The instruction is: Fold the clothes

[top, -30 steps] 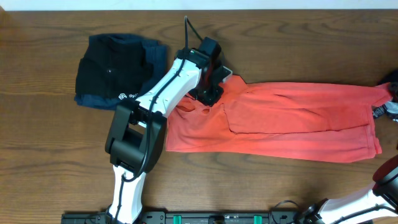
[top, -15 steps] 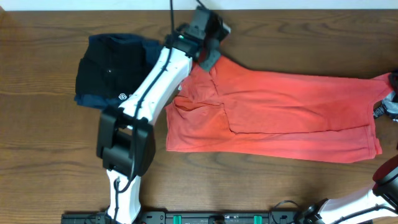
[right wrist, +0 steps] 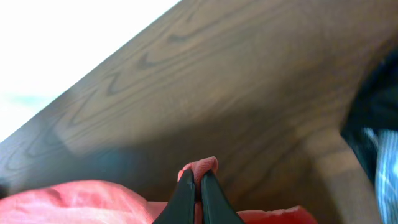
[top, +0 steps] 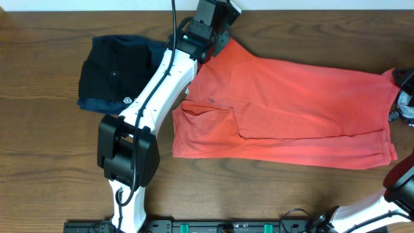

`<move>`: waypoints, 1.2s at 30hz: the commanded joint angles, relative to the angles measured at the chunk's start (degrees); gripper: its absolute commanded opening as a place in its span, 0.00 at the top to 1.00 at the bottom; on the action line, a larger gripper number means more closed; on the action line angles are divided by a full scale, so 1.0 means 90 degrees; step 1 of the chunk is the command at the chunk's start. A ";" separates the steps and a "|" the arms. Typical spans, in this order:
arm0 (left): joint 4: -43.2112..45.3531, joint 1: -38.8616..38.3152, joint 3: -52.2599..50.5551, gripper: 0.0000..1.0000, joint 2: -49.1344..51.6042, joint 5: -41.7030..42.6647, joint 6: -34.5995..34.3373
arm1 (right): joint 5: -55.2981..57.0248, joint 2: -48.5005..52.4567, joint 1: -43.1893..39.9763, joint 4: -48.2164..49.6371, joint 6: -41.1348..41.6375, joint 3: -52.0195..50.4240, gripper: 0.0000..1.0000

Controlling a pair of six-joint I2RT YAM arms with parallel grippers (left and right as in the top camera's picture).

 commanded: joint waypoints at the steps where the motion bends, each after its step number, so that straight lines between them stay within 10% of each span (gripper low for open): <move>1: 0.0163 0.0034 0.0087 0.94 -0.0046 -0.0362 0.0053 | 0.0291 0.0022 0.0036 0.0168 0.0248 0.0000 0.99; 36: 0.1399 0.0068 0.0075 0.94 -0.0034 0.0002 -0.0515 | 0.0274 0.0022 -0.0083 0.0816 0.0845 0.0002 0.99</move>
